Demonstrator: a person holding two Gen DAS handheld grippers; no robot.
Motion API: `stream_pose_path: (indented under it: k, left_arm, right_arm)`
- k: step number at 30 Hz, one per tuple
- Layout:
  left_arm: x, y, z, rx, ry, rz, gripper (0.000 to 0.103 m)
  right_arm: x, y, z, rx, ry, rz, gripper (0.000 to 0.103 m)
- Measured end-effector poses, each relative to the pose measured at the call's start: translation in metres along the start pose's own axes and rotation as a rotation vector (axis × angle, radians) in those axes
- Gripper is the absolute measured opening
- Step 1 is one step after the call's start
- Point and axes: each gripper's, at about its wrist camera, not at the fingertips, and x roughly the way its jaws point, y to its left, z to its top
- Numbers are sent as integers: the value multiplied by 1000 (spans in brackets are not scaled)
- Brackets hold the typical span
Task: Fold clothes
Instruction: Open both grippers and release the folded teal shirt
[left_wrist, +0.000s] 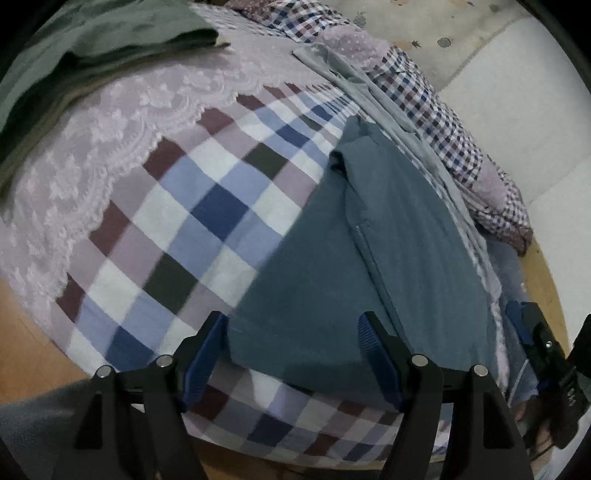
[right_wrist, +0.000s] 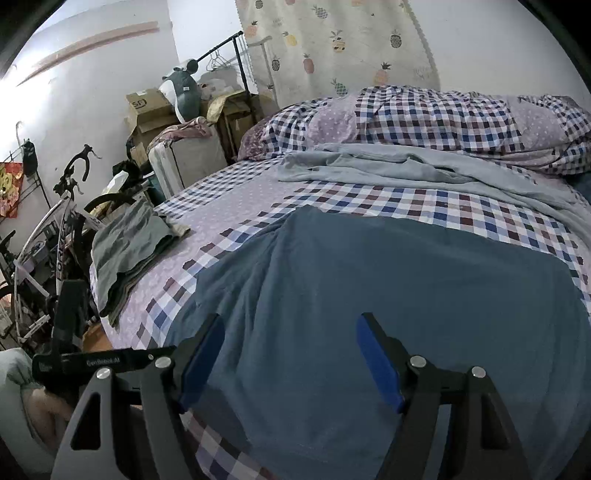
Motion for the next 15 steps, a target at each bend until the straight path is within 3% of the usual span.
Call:
stream_pose_path:
  k: [9, 15]
  left_arm:
    - [7, -1, -3, -19, 24, -106, 84]
    - [7, 13, 4, -151, 20, -241, 84]
  right_arm:
    - [21, 12, -1, -18, 44, -74, 81]
    - [30, 19, -3, -35, 60, -66, 81]
